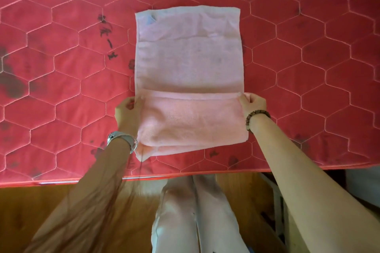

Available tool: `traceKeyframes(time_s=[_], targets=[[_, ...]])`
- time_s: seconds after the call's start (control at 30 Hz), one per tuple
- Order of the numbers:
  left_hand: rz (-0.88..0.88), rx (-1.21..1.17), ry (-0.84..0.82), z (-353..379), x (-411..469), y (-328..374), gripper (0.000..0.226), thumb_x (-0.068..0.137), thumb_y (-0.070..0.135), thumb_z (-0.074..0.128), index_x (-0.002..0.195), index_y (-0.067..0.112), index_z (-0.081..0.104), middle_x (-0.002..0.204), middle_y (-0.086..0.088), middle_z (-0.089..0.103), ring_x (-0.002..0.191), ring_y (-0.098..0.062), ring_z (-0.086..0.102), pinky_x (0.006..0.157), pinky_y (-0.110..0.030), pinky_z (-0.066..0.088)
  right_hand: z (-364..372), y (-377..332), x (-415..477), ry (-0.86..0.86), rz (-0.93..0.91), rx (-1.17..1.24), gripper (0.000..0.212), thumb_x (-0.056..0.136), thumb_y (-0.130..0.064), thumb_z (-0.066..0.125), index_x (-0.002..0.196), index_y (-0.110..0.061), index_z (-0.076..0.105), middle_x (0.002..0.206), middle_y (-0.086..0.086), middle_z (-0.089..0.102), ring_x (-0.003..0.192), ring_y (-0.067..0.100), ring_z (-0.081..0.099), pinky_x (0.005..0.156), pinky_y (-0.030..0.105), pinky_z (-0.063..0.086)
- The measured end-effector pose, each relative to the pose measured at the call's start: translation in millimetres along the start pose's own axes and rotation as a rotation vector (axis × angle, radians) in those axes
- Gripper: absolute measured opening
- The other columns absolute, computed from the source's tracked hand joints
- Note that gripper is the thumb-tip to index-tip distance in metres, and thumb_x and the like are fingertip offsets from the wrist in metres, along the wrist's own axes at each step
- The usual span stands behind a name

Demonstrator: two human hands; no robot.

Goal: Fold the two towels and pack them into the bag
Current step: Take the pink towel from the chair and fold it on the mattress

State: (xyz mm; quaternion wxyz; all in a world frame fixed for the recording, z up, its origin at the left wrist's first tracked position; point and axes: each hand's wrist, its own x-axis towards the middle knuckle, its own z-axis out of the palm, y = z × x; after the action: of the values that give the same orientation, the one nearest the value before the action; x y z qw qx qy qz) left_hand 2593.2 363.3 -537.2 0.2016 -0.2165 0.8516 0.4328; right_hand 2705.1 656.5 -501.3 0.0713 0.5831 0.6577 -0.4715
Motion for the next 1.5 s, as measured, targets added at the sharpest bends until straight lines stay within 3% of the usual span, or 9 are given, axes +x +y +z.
traceKeyframes(time_s=[0.1, 0.2, 0.47, 0.87, 1.03, 1.2, 1.3, 1.4, 1.5], targets=[[-0.017, 0.017, -0.013, -0.8, 3.2, -3.6, 0.023, 0.093, 0.035, 0.067, 0.101, 0.014, 0.073, 0.088, -0.001, 0.068, 0.081, -0.017, 0.06, 0.08, -0.034, 0.053, 1.1, 5.3, 4.7, -0.014, 0.011, -0.039, 0.026, 0.094, -0.022, 0.06, 0.077, -0.003, 0.06, 0.092, 0.024, 0.064, 0.08, 0.017, 0.049, 0.072, 0.028, 0.044], [-0.059, 0.014, -0.042, -3.2, 2.0, -10.1, 0.026, 0.094, 0.036, 0.064, 0.108, 0.015, 0.071, 0.098, 0.0, 0.07, 0.092, -0.019, 0.064, 0.085, -0.032, 0.053, -2.1, 11.2, 3.1, -0.047, 0.029, -0.064, 0.025, 0.096, -0.026, 0.059, 0.112, -0.008, 0.067, 0.1, 0.003, 0.06, 0.094, 0.02, 0.054, 0.08, 0.031, 0.045], [-0.118, 0.016, -0.099, -20.5, -38.6, -32.9, 0.019, 0.096, 0.034, 0.06, 0.101, 0.017, 0.066, 0.088, -0.003, 0.065, 0.083, -0.023, 0.06, 0.076, -0.038, 0.052, -22.7, 44.5, -39.9, -0.175, 0.067, -0.14, 0.045, 0.094, -0.036, 0.059, 0.114, 0.004, 0.065, 0.116, 0.026, 0.065, 0.1, 0.037, 0.063, 0.097, 0.049, 0.049], [-0.112, 0.016, -0.141, -48.0, -78.2, -71.2, 0.018, 0.1, 0.025, 0.056, 0.103, 0.012, 0.069, 0.082, -0.005, 0.065, 0.078, -0.024, 0.058, 0.081, -0.053, 0.055, -21.0, 79.1, -64.0, -0.101, -0.106, -0.197, 0.029, 0.093, -0.032, 0.06, 0.087, -0.004, 0.065, 0.078, 0.009, 0.064, 0.076, 0.024, 0.056, 0.064, 0.032, 0.043], [-0.102, -0.047, -0.095, -52.4, -77.9, -68.0, 0.024, 0.104, 0.025, 0.05, 0.106, 0.007, 0.066, 0.073, 0.0, 0.056, 0.07, -0.018, 0.049, 0.066, -0.031, 0.046, -26.0, 75.9, -76.8, -0.06, -0.213, -0.132, 0.034, 0.096, -0.038, 0.056, 0.072, -0.014, 0.053, 0.063, -0.003, 0.044, 0.057, 0.014, 0.039, 0.055, 0.027, 0.029], [-0.07, -0.04, -0.054, -56.5, -79.9, -63.4, 0.021, 0.104, 0.025, 0.047, 0.111, 0.012, 0.063, 0.078, 0.005, 0.056, 0.069, -0.009, 0.05, 0.06, -0.023, 0.042, -31.1, 72.6, -84.4, -0.194, -0.146, -0.185, 0.06, 0.089, -0.07, 0.044, 0.115, -0.018, 0.062, 0.107, 0.001, 0.064, 0.102, 0.024, 0.06, 0.092, 0.044, 0.049], [-0.059, -0.028, -0.07, -58.1, -80.7, -63.0, 0.02, 0.104, 0.026, 0.047, 0.11, 0.014, 0.062, 0.078, 0.005, 0.056, 0.067, -0.009, 0.05, 0.06, -0.024, 0.043, -36.2, 72.8, -88.7, -0.258, -0.149, -0.181, 0.073, 0.084, -0.075, 0.043, 0.089, -0.005, 0.062, 0.085, 0.019, 0.06, 0.084, 0.032, 0.06, 0.082, 0.041, 0.048], [-0.046, 0.021, -0.119, -60.2, -79.6, -66.0, 0.024, 0.104, 0.027, 0.048, 0.108, 0.01, 0.064, 0.081, 0.004, 0.059, 0.072, -0.015, 0.053, 0.069, -0.029, 0.047, -39.7, 81.2, -91.3, -0.321, -0.131, -0.205, 0.051, 0.091, -0.058, 0.054, 0.066, -0.016, 0.041, 0.064, 0.002, 0.034, 0.063, 0.017, 0.035, 0.065, 0.03, 0.028], [-0.028, 0.09, -0.161, -60.3, -80.5, -66.9, 0.028, 0.103, 0.025, 0.049, 0.112, 0.005, 0.066, 0.09, -0.002, 0.063, 0.076, -0.016, 0.054, 0.068, -0.027, 0.045, -40.4, 94.0, -88.7, -0.329, -0.104, -0.31, 0.044, 0.093, -0.043, 0.06, 0.062, -0.018, 0.041, 0.061, -0.005, 0.043, 0.059, 0.013, 0.042, 0.059, 0.024, 0.028]])
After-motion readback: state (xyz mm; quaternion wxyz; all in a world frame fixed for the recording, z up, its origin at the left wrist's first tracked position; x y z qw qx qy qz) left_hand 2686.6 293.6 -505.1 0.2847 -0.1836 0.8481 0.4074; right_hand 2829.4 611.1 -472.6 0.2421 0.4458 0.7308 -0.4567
